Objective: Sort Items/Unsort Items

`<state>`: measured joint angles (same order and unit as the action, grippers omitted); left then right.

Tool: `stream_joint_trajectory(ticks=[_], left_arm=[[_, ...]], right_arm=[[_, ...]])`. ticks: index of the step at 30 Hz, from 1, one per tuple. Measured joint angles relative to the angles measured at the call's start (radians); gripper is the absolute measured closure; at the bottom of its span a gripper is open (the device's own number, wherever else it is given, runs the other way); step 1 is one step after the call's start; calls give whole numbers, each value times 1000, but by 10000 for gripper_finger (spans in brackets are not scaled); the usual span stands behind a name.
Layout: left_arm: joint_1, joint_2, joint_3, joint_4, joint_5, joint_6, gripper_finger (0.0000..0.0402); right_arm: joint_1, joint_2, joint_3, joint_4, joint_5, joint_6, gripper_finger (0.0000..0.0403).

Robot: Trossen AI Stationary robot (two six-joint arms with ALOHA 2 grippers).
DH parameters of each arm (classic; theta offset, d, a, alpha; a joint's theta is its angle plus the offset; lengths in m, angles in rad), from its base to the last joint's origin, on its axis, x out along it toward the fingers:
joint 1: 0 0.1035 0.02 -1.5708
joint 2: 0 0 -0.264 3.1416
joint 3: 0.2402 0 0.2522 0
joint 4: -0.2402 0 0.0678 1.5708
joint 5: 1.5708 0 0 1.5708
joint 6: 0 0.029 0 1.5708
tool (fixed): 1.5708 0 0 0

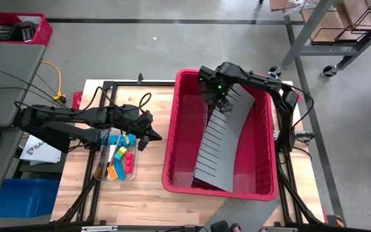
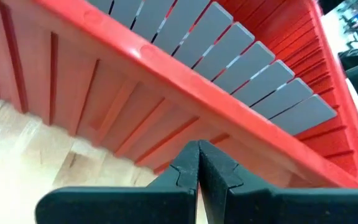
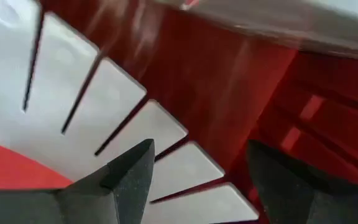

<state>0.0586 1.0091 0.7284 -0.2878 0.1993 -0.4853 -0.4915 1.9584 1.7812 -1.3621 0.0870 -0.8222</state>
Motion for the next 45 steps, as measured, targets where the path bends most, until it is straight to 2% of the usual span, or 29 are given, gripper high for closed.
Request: stream_joint_trajectory(ticks=[3,14,17,21,23,32,39,45], left_arm=[[0,0,0,-18,0,7,401],[0,0,0,-68,62,35,401],[0,0,0,-67,62,60,401],[10,-1,0,-57,63,100,401],[19,-9,-1,-60,62,111,402],[115,-119,-1,-58,45,163,401],[221,-241,-1,-38,0,199,402],[271,-295,-1,185,-1,58,402]], right_arm=[[-2,21,0,-3,10,-33,155],[-2,56,-9,-128,-13,3,166],[-2,56,-10,-192,-9,22,217],[-2,57,-12,-219,-8,99,345],[5,57,-13,-221,-2,156,384],[118,-76,-9,-212,28,259,400],[188,-265,-9,-212,44,435,402],[252,-447,-9,-212,53,443,403]])
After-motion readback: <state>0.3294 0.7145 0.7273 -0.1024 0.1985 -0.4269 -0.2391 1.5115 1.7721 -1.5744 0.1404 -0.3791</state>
